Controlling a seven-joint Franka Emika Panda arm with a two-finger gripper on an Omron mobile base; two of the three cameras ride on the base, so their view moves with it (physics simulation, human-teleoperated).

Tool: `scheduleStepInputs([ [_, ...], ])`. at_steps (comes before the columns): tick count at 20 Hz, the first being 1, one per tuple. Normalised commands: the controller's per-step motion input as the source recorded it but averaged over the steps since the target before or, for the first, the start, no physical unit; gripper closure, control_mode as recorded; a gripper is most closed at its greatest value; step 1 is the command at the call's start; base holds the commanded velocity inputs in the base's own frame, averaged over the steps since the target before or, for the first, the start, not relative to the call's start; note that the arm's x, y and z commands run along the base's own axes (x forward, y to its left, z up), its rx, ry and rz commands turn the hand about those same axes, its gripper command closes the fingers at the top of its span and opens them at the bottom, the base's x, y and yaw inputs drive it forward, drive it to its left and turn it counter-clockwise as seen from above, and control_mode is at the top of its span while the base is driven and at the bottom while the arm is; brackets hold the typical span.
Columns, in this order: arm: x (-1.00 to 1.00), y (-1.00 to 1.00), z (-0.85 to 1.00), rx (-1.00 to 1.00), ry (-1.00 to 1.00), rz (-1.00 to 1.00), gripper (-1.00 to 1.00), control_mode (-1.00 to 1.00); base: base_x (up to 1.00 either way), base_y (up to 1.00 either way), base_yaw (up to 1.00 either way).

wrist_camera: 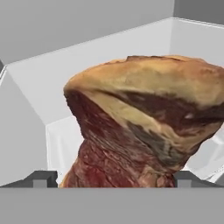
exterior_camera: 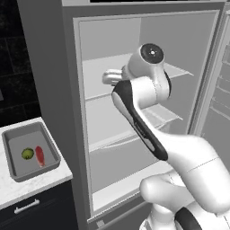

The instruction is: Place one lime and one steak in each tupperware on the nearby counter, to pack two identical lunches.

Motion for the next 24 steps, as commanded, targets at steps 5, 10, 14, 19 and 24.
scheduleStepInputs([
  [5,-1.0,-0.27,0.0,-0.01,0.09,0.12,1.0,-1.0,0.0,0.0,0.0],
  [10,-1.0,-0.4,0.0,-0.07,0.22,0.14,1.0,-1.0,0.0,0.0,0.0],
  [14,-1.0,-0.52,-0.02,-0.12,0.24,0.09,1.0,-1.0,0.0,0.0,0.0],
  [19,-1.0,-0.46,-0.57,-0.08,0.07,0.01,1.0,-1.0,0.0,0.0,0.0],
  [24,-0.51,-0.64,-0.69,-0.01,0.05,0.01,1.0,-1.0,0.0,0.0,0.0],
])
